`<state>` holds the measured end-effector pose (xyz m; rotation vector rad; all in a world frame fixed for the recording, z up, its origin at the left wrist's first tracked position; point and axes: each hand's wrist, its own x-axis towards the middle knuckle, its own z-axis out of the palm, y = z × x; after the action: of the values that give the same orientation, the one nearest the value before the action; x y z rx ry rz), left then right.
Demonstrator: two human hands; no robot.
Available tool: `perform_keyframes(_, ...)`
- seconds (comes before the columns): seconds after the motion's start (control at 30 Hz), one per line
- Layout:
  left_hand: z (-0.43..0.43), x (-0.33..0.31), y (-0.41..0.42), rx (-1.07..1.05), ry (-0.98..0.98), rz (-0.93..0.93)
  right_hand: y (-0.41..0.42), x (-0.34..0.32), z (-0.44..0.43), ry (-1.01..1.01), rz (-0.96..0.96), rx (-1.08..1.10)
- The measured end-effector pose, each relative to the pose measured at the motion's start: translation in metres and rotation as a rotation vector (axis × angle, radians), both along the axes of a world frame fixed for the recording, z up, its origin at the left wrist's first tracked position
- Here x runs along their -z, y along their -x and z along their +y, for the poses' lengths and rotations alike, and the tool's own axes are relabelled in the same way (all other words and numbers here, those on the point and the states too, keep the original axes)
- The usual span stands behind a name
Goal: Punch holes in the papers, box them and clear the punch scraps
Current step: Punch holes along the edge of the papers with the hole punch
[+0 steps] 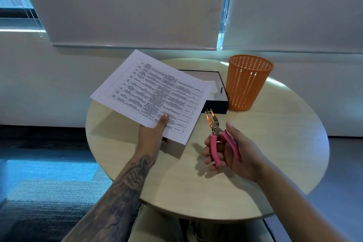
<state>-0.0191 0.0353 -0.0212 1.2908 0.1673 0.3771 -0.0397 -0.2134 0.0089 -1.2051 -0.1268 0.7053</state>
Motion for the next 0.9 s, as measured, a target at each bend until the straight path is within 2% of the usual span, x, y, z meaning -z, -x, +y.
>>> perform_keyframes(0.23,0.001,0.001,-0.001,-0.027,-0.005,0.079,-0.009,-0.008,-0.009,0.099,0.029,-0.218)
perform_keyframes(0.53,0.000,0.002,-0.010,-0.022,-0.027,0.177,-0.011,-0.016,0.002,0.569,-0.233,-0.269)
perform_keyframes(0.9,0.000,0.000,-0.015,-0.027,-0.047,0.212,-0.011,-0.020,0.006,0.651,-0.271,-0.242)
